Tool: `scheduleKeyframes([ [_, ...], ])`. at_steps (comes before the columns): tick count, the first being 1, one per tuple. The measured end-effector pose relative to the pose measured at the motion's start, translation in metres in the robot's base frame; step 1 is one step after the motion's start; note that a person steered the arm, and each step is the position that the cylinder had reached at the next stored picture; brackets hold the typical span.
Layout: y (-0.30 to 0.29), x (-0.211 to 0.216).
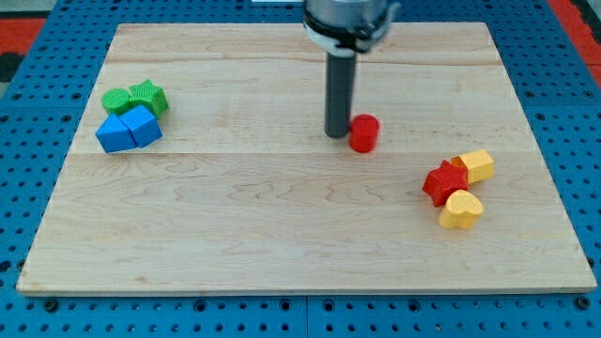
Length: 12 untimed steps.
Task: Push the red circle into the red star
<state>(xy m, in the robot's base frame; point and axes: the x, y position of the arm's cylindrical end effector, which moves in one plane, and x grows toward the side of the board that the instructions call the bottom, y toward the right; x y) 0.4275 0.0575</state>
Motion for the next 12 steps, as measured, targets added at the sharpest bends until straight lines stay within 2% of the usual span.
scheduleKeyframes([
  [2,0.015,-0.060],
  [3,0.058,-0.013],
  [4,0.068,0.016],
  [5,0.059,-0.004],
  [6,0.053,0.020],
  [7,0.089,0.052],
  [9,0.017,0.031],
  [11,-0.010,0.025],
  [12,-0.046,0.025],
])
